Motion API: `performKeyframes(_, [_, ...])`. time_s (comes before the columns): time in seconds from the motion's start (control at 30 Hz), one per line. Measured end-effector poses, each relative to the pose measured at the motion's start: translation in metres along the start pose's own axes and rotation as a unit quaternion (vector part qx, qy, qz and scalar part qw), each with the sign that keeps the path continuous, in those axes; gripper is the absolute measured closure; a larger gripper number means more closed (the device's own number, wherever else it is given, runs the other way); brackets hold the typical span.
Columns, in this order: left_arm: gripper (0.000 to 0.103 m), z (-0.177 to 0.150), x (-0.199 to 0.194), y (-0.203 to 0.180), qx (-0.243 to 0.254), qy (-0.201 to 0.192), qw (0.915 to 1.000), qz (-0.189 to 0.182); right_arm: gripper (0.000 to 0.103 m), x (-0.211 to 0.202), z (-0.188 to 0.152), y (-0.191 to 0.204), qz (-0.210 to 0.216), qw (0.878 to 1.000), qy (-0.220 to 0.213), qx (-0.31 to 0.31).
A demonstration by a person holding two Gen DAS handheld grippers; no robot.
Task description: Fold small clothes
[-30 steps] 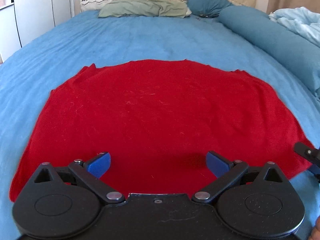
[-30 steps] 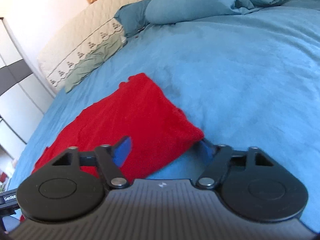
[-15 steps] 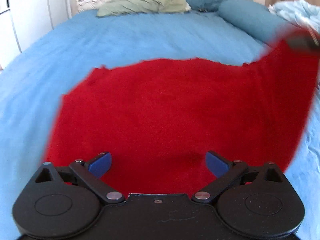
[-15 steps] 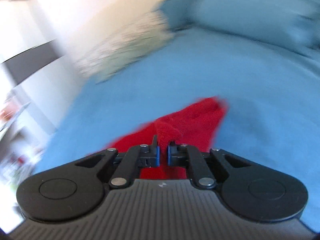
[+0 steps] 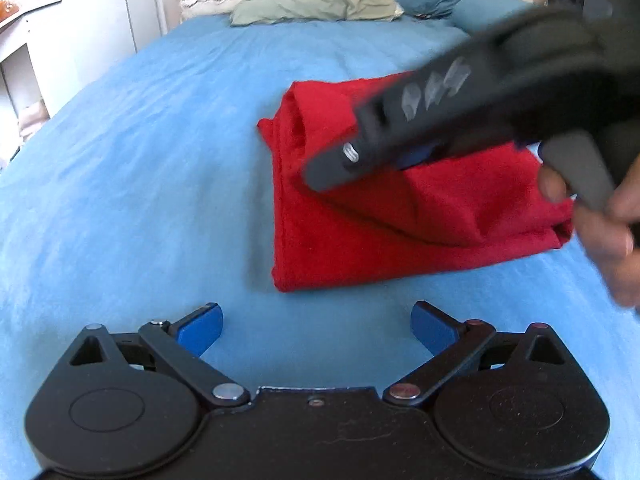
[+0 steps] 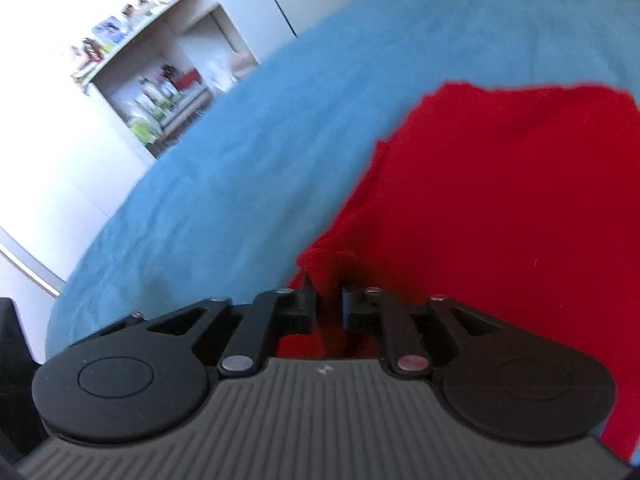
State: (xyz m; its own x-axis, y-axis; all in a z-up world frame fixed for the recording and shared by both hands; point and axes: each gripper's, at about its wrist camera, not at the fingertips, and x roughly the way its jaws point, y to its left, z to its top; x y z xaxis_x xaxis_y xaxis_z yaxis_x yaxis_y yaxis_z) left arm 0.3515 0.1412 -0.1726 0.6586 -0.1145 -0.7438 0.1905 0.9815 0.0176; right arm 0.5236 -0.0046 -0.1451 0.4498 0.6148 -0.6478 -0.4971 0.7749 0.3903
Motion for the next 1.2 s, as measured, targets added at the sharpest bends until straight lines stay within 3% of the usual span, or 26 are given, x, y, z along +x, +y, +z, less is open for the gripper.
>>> performKeyframes(0.03, [0.001, 0.000, -0.003, 0.000, -0.002, -0.004, 1.0000, -0.004, 0.017, -0.012, 0.002, 0.002, -0.004, 1.000, -0.014, -0.008])
performKeyframes(0.1, [0.001, 0.002, -0.008, 0.002, -0.009, -0.015, 0.9998, -0.011, 0.012, -0.045, 0.002, 0.002, -0.006, 0.997, -0.066, -0.029])
performKeyframes(0.23, [0.001, 0.008, -0.019, 0.000, -0.025, -0.044, 0.9986, -0.014, 0.004, -0.108, -0.020, -0.010, -0.088, 0.986, -0.141, -0.032])
performKeyframes(0.33, [0.001, 0.016, -0.023, 0.001, -0.045, -0.065, 0.9968, -0.011, 0.003, -0.127, -0.055, -0.020, -0.153, 0.976, -0.147, -0.041])
performKeyframes(0.43, [0.003, 0.028, -0.021, 0.011, -0.079, -0.079, 0.9933, -0.030, 0.003, -0.127, -0.091, -0.035, -0.183, 0.974, -0.125, -0.034])
performKeyframes(0.53, [0.020, 0.040, -0.014, 0.016, -0.115, -0.074, 0.9889, -0.058, 0.003, -0.123, -0.116, -0.045, -0.184, 0.975, -0.121, -0.003])
performKeyframes(0.6, [0.043, 0.048, -0.002, 0.017, -0.139, -0.060, 0.9858, -0.073, 0.003, -0.121, -0.126, -0.050, -0.175, 0.977, -0.121, 0.016])
performKeyframes(0.73, [0.063, 0.054, 0.015, 0.020, -0.189, -0.038, 0.9788, -0.069, 0.003, -0.117, -0.139, -0.049, -0.169, 0.979, -0.115, 0.027])
performKeyframes(0.77, [0.091, 0.055, 0.018, 0.023, -0.205, -0.034, 0.9753, -0.073, 0.003, -0.115, -0.140, -0.048, -0.166, 0.980, -0.111, 0.027])
performKeyframes(0.8, [0.096, 0.054, 0.019, 0.027, -0.224, -0.030, 0.9715, -0.072, 0.003, -0.114, -0.142, -0.048, -0.168, 0.980, -0.106, 0.025])
performKeyframes(0.87, [0.097, 0.052, 0.014, 0.031, -0.247, -0.036, 0.9658, -0.071, 0.003, -0.109, -0.138, -0.046, -0.180, 0.978, -0.104, 0.014])
performKeyframes(1.07, [0.097, 0.035, -0.022, 0.032, -0.236, -0.092, 0.9654, -0.064, 0.005, -0.090, -0.130, -0.041, -0.241, 0.966, -0.095, -0.027])
performKeyframes(1.2, [0.096, 0.023, 0.001, 0.028, -0.224, -0.074, 0.9710, -0.040, 0.005, -0.088, -0.128, -0.048, -0.267, 0.958, -0.102, -0.025])
